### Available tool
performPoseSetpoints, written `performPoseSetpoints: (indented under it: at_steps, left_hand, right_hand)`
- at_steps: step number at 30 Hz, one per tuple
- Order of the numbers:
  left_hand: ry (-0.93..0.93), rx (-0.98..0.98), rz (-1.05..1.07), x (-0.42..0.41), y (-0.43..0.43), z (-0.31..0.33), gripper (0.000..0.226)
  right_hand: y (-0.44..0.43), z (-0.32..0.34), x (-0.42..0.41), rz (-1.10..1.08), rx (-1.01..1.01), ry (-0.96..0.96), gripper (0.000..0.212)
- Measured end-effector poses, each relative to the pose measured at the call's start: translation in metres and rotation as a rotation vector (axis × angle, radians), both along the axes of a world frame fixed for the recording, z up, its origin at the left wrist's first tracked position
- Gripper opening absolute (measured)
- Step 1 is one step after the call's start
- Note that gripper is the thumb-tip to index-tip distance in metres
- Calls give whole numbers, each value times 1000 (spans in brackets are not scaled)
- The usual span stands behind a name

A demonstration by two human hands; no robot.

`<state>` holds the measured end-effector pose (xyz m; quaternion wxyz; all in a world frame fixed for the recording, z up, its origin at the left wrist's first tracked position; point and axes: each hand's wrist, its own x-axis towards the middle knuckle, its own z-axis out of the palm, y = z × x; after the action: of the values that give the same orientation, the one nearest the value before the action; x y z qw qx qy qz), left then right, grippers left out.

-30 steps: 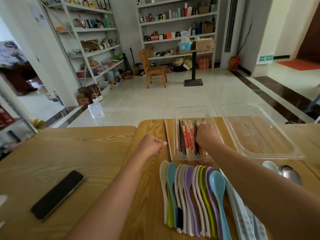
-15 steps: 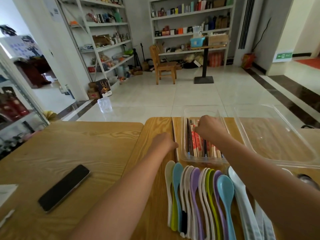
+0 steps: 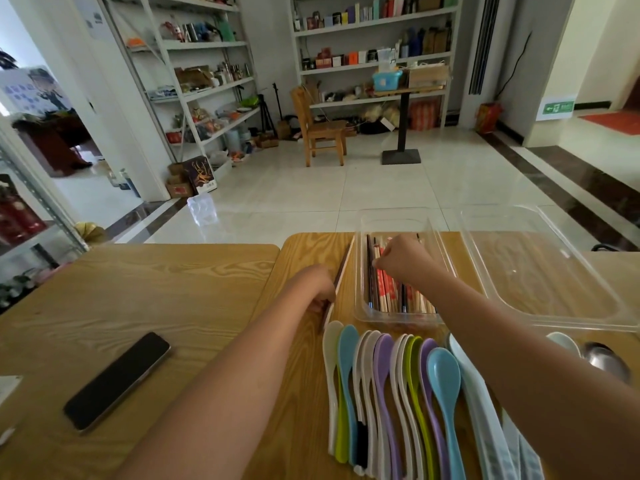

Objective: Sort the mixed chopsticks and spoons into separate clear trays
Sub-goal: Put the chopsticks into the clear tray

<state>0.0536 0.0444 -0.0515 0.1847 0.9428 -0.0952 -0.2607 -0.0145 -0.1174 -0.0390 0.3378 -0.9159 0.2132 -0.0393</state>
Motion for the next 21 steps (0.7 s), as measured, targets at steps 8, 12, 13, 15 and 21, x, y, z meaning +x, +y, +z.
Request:
performPoseSetpoints:
  at_steps: [8,12,13,15,21]
  left_hand:
    - [-19,-337,118,8,22,24,13]
    - [-17,-506,46,-2,20,54,16]
    - [-16,-524,20,-6,19,58,16]
    - [-1,-541,-10,-11,16,62,16]
    - [71,-637,-14,-23,7,58,19]
  right_hand:
    - [12,11,2,-105,343,-124,32]
    - [34,27,7,-111,626,-216,30]
    - [37,30,8,-103,668,-227,29]
    - [40,35,6,-97,725,-239,28]
    - [33,41,-7,-117,834,-145,26]
